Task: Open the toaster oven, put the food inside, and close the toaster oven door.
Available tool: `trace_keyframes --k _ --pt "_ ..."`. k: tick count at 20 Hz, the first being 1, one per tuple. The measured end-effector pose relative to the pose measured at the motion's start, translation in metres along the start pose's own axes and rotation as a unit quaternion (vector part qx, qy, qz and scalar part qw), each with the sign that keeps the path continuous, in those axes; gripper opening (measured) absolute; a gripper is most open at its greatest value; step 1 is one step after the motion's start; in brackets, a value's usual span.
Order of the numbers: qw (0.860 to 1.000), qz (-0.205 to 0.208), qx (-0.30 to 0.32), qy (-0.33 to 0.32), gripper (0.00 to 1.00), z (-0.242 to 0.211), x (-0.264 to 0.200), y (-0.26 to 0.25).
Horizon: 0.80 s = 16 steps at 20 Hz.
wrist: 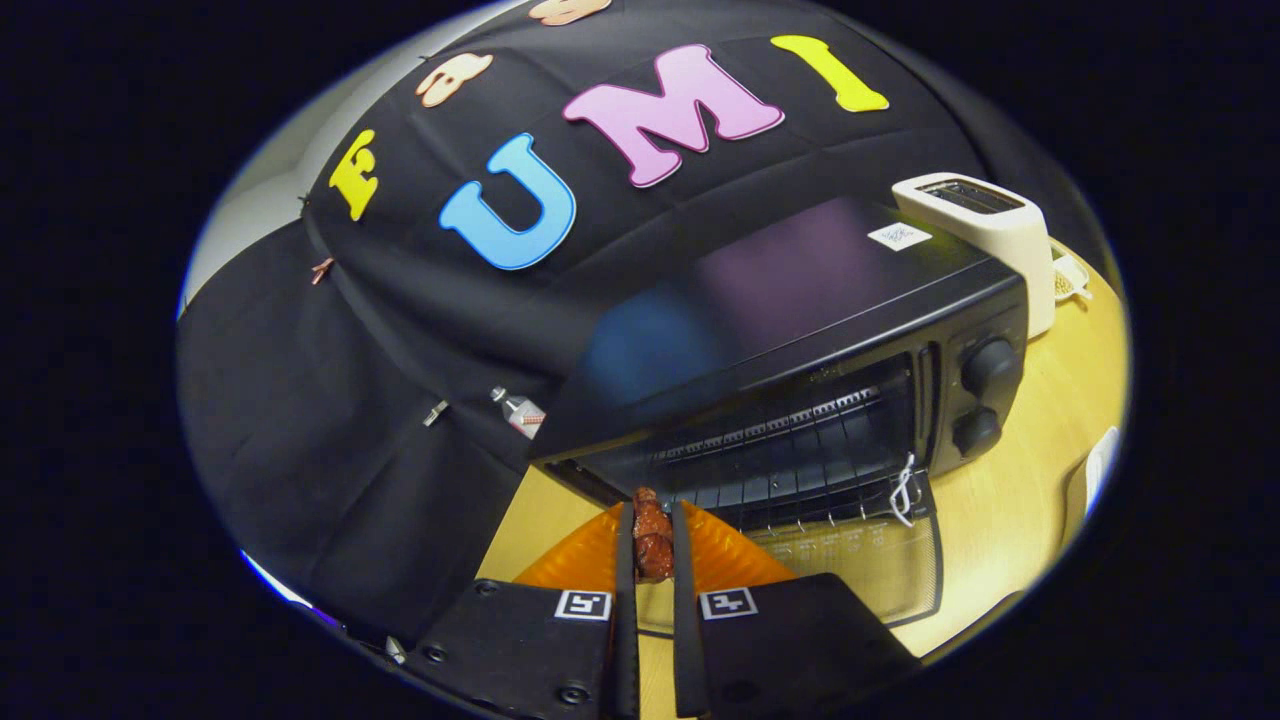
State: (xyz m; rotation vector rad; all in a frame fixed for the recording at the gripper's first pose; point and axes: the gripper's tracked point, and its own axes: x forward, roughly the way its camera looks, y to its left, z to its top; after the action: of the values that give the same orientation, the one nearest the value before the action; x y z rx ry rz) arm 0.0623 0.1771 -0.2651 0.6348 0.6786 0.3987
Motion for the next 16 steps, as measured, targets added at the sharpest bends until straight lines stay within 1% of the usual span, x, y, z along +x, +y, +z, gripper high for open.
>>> trace_keyframes --k 3,6,9,12,13,16 --pt "1.000 -0.002 0.028 -0.005 0.18 0.002 0.028 -0.009" --pt "0.999 -0.028 0.032 -0.009 0.18 0.005 0.043 -0.030" --pt "0.996 -0.089 0.011 -0.019 0.24 0.012 0.048 -0.062" --pt "0.990 -0.137 -0.008 -0.012 0.36 0.010 0.041 -0.082" --pt "0.989 -0.146 -0.014 -0.015 0.37 0.012 0.040 -0.086" --pt "0.987 -0.159 -0.030 -0.022 0.77 0.020 0.028 -0.089"
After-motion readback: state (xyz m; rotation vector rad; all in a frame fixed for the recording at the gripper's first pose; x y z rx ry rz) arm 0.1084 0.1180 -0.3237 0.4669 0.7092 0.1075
